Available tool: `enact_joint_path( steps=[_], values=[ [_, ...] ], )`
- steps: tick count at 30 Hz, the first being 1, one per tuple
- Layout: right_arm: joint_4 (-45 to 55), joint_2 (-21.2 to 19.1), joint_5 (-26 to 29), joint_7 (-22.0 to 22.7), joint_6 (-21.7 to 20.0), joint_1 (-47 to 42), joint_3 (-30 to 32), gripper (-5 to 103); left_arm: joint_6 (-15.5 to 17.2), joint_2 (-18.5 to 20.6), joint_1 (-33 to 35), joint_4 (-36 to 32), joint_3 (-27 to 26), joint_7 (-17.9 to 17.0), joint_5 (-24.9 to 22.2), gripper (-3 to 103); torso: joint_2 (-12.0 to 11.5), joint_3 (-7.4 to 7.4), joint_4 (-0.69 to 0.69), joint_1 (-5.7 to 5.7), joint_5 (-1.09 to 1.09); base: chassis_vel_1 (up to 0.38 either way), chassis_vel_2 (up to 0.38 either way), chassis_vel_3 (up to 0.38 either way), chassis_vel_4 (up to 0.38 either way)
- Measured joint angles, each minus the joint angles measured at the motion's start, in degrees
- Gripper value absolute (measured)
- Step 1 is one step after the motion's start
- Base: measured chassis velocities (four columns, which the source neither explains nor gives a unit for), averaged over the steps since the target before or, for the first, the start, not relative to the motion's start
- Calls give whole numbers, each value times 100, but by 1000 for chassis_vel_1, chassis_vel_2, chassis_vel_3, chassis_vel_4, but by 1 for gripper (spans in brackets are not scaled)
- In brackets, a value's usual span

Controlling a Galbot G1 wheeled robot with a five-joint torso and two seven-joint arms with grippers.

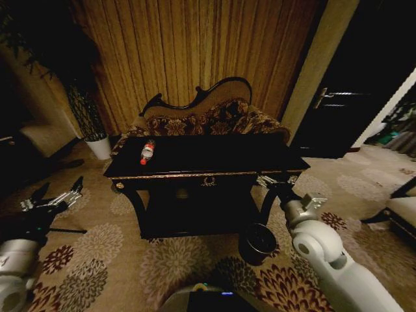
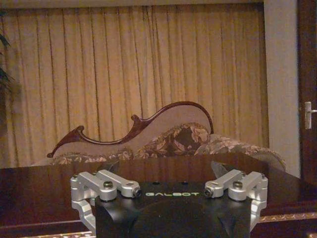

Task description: Move to the front of the table and place the trash on the table into the trash bin.

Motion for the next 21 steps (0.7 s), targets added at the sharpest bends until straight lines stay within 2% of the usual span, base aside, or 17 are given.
enact_joint_path(
  steps=[6, 12, 21],
  values=[
    [251, -45, 143, -2, 8, -175, 4, 100, 281, 349, -149, 49, 34, -105, -282, 100, 0, 0, 0, 0, 0, 0, 0, 0, 0],
    [414, -153, 274, -26, -46, -313, -79, 100, 398, 429, -144, 14, 10, -102, -502, 100, 0, 0, 0, 0, 0, 0, 0, 0, 0],
    [398, -179, 124, -129, -62, -356, -124, 100, 441, 446, -116, -12, 7, -78, -508, 100, 0, 0, 0, 0, 0, 0, 0, 0, 0]
  ],
)
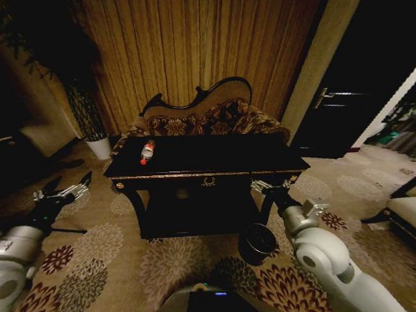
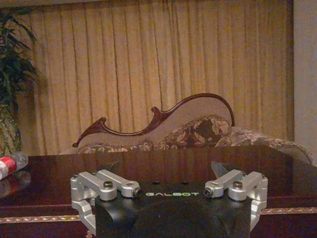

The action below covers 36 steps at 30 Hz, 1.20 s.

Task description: Move to the front of the table and place the trash on the table into the trash bin.

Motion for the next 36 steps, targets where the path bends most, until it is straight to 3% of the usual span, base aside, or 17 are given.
enact_joint_path(
  steps=[36],
  values=[
    [-38, 26, -63, -73, -29, 65, -35, 100, -44, -71, 19, -89, -22, 29, 39, 100, 0, 1, -1, 0, 0, -31, 32, 31, -31]
  ],
)
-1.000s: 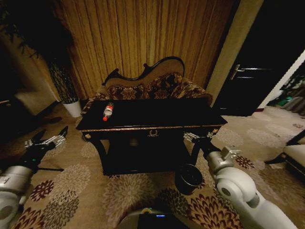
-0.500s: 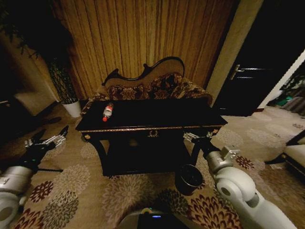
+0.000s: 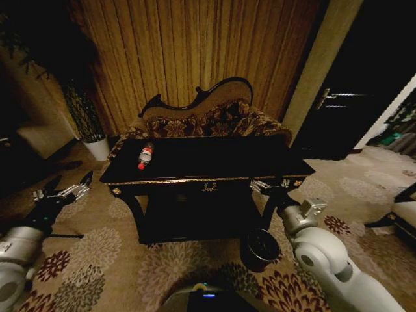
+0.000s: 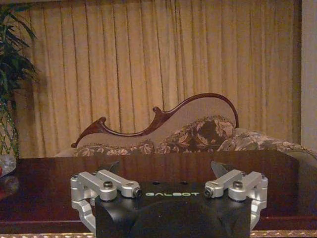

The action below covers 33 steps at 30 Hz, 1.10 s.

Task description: Move to the front of the table and place the trash on the table into the trash bin.

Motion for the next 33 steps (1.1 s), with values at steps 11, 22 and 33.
enact_joint_path(
  steps=[11, 22, 33],
  values=[
    [9, 3, -3, -5, 2, 11, -34, 100, -5, -12, 9, -16, -13, 1, 2, 100, 0, 0, 0, 0, -1, -61, 73, 59, -68],
    [31, 12, -10, -8, 6, 12, -56, 100, -12, -28, 17, -38, -30, 4, 1, 100, 0, 0, -1, 0, 0, -70, 68, 74, -62],
    [32, 16, -12, -11, 7, 21, -87, 100, -16, -47, 24, -55, -35, 4, -2, 100, 0, 0, -1, 0, 0, -64, 59, 63, -66]
  ],
)
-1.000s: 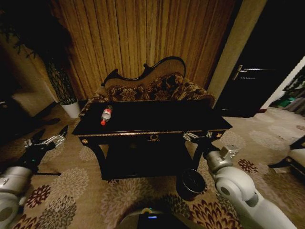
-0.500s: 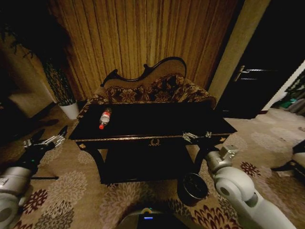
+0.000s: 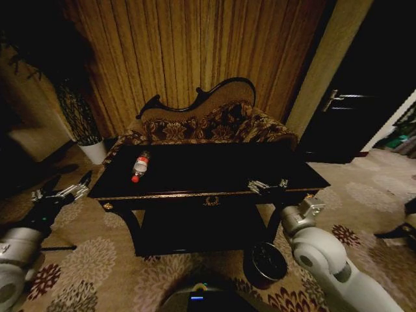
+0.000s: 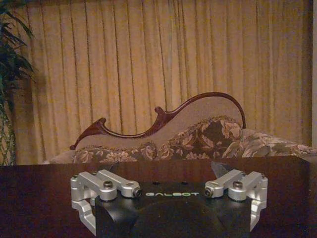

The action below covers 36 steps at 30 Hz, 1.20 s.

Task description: Move to the front of the table and place the trash on the table into the trash bin.

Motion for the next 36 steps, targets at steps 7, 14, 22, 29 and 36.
enact_joint_path(
  steps=[7, 14, 22, 29, 36],
  values=[
    [0, -3, -1, -1, 1, 3, -1, 100, 0, -5, 12, -28, -1, -3, -1, 100, 0, 0, 2, 0, 0, -61, 66, 50, -57],
    [12, 11, -12, -1, 1, 1, -20, 100, 0, -6, 21, -54, -4, -5, -2, 100, 0, 0, 1, 0, 0, -65, 75, 68, -72],
    [10, 19, -92, -2, 38, -26, -33, 100, -1, -17, 23, -51, 13, -9, -3, 100, 0, 0, 1, 0, 0, -68, 55, 61, -59],
    [-28, 39, -104, 2, 78, -46, -14, 100, -7, 242, -24, 92, 10, -29, -33, 100, 0, 0, 2, 0, 0, -12, 14, 16, -7],
    [-63, 79, -134, 8, 81, -71, -2, 100, 105, 1343, -449, 559, 186, -516, -381, 100, 0, 0, 0, 0, -1, 0, 0, 0, 0]
  ],
)
